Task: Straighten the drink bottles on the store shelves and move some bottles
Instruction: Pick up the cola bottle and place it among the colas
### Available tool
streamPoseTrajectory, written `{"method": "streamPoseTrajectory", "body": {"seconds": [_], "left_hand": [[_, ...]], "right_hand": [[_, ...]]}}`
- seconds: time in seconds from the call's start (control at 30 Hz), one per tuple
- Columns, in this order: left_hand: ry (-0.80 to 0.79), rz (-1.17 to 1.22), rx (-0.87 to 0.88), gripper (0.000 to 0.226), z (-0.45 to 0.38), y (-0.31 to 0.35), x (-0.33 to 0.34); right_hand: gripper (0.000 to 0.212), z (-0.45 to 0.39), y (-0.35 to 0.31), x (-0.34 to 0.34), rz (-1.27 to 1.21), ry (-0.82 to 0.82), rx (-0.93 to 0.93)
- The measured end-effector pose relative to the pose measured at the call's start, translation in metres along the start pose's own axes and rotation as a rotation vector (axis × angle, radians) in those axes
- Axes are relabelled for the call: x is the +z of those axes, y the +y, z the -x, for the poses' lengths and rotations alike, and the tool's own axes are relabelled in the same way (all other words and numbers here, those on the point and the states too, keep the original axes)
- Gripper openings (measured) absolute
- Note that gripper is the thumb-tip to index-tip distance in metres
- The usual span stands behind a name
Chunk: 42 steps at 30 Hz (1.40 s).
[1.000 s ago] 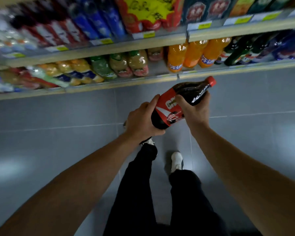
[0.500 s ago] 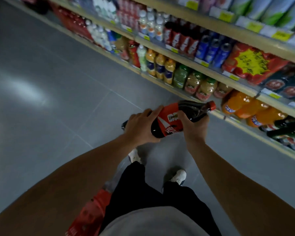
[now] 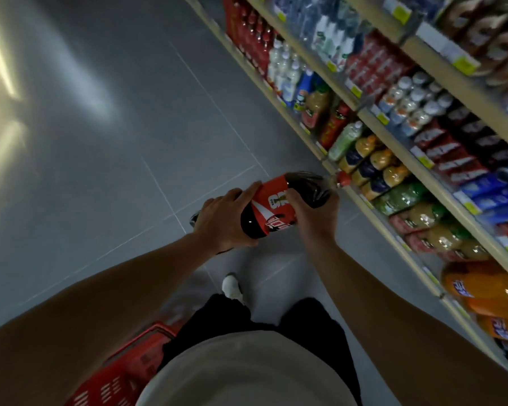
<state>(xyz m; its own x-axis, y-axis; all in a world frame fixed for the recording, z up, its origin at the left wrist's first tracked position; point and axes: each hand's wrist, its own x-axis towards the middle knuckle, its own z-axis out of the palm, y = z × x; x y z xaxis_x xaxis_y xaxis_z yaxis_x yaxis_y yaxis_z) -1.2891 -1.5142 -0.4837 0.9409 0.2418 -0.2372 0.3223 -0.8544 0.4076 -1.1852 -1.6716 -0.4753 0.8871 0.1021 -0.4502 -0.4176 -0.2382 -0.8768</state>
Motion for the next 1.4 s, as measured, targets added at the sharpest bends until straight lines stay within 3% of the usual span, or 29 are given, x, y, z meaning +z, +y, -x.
{"method": "streamPoseTrajectory", "body": {"seconds": [0.27, 0.67, 0.9, 1.17, 1.4], "left_hand": [[0.03, 0.085, -0.155, 0.126, -0.07, -0.126, -0.079], [0.032, 0.138, -0.257, 0.129, -0.294, -0.28, -0.207], [0.034, 0.146, -0.229, 0.128, -0.434, -0.376, -0.279], [-0.053, 0.066, -0.133, 0.125, -0.603, -0.542, -0.39], [-0.08, 0.011, -0.079, 0.123, -0.732, -0.658, -0.489]], "right_hand": [[0.082, -0.067, -0.064, 0.165, -0.011, -0.153, -0.02], [0.082, -0.257, -0.204, 0.371, 0.015, -0.233, -0.048], [0.081, -0.36, -0.285, 0.494, 0.026, -0.16, -0.065], [0.085, -0.473, -0.367, 0.688, 0.015, -0.033, -0.012], [0.102, -0.567, -0.441, 0.831, -0.025, -0.013, 0.041]]}}
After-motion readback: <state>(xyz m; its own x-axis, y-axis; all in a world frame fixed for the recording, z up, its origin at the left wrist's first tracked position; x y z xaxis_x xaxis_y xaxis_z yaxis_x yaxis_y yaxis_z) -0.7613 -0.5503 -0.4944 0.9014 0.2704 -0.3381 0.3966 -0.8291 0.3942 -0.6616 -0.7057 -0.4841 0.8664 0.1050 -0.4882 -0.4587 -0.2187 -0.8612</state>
